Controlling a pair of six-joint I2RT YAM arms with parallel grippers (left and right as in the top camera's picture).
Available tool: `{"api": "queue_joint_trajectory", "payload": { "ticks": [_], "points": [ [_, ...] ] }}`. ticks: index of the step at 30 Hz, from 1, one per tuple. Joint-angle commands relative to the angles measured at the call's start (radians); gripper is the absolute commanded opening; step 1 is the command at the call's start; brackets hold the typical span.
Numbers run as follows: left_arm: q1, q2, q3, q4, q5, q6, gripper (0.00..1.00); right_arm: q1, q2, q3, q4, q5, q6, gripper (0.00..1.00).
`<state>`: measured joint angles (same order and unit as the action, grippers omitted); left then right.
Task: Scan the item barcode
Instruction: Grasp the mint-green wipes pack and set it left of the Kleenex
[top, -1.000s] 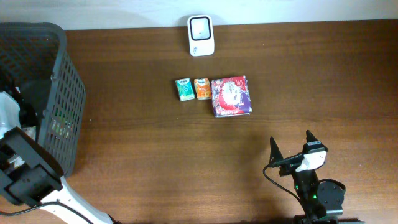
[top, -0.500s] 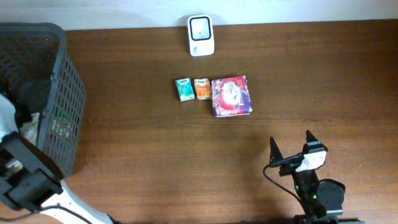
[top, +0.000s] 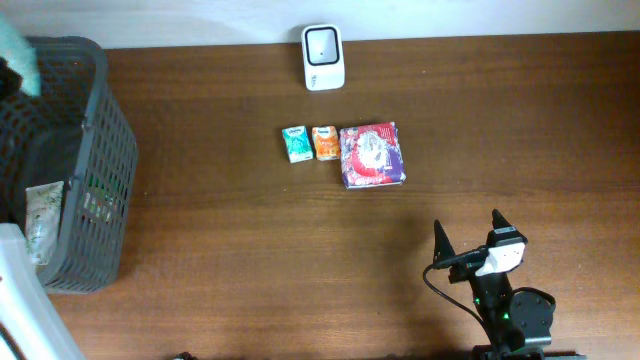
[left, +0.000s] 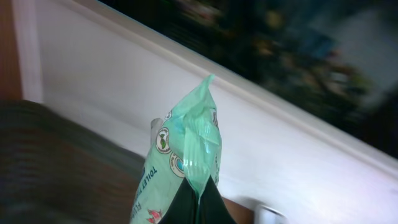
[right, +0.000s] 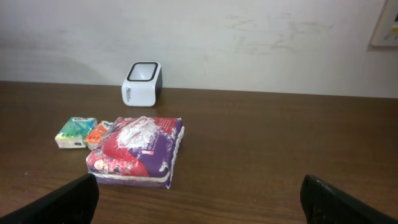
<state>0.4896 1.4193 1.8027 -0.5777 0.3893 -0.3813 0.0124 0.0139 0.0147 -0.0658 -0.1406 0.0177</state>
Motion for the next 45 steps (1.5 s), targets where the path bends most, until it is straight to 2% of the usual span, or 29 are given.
{"api": "queue_joint_trajectory", "payload": {
  "ticks": [1, 2, 8, 9, 12, 13, 19, 32, 37, 39, 41, 45],
  "points": [
    [-0.121, 0.020, 0.012, -0.041, 0.243, -0.104, 0.00, -0.006, -0.006, -0.009, 0.000, -0.006, -0.006, 0.99],
    [-0.202, 0.044, 0.012, -0.082, 0.239, -0.092, 0.00, -0.006, -0.006, -0.009, 0.000, -0.006, -0.006, 0.99],
    [-0.432, 0.222, 0.012, -0.225, 0.223, -0.093, 0.00, -0.006, -0.006, -0.009, 0.000, -0.006, -0.006, 0.99],
    [-0.458, 0.253, 0.012, -0.227, 0.184, -0.092, 0.00, -0.006, -0.006, -0.009, 0.000, -0.006, -0.006, 0.99],
    [-0.510, 0.342, 0.012, -0.235, -0.104, -0.093, 0.00, -0.006, -0.006, -0.009, 0.000, -0.006, -0.006, 0.99],
    [-0.522, 0.373, 0.012, -0.248, -0.147, -0.092, 0.00, -0.006, -0.006, -0.009, 0.000, -0.006, -0.006, 0.99],
    [-0.647, 0.608, 0.012, -0.299, -0.113, -0.093, 0.00, -0.006, -0.006, -0.009, 0.000, -0.006, -0.006, 0.99],
    [-0.691, 0.645, -0.010, -0.334, -0.229, -0.103, 0.00, -0.006, -0.006, -0.009, 0.000, -0.006, -0.006, 0.99],
    [-0.696, 0.645, -0.028, -0.328, -0.183, -0.199, 0.00, -0.006, -0.006, -0.009, 0.000, -0.006, -0.006, 0.99],
    [-0.696, 0.645, -0.029, -0.323, -0.118, -0.240, 0.00, -0.006, -0.006, -0.009, 0.000, -0.006, -0.006, 0.99],
    [-0.696, 0.647, -0.029, -0.314, -0.033, -0.240, 0.00, -0.006, -0.006, -0.009, 0.000, -0.006, -0.006, 0.99],
    [-0.695, 0.679, -0.033, -0.314, -0.023, -0.223, 0.00, -0.006, -0.006, -0.009, 0.000, -0.006, -0.006, 0.99]
  ]
}}
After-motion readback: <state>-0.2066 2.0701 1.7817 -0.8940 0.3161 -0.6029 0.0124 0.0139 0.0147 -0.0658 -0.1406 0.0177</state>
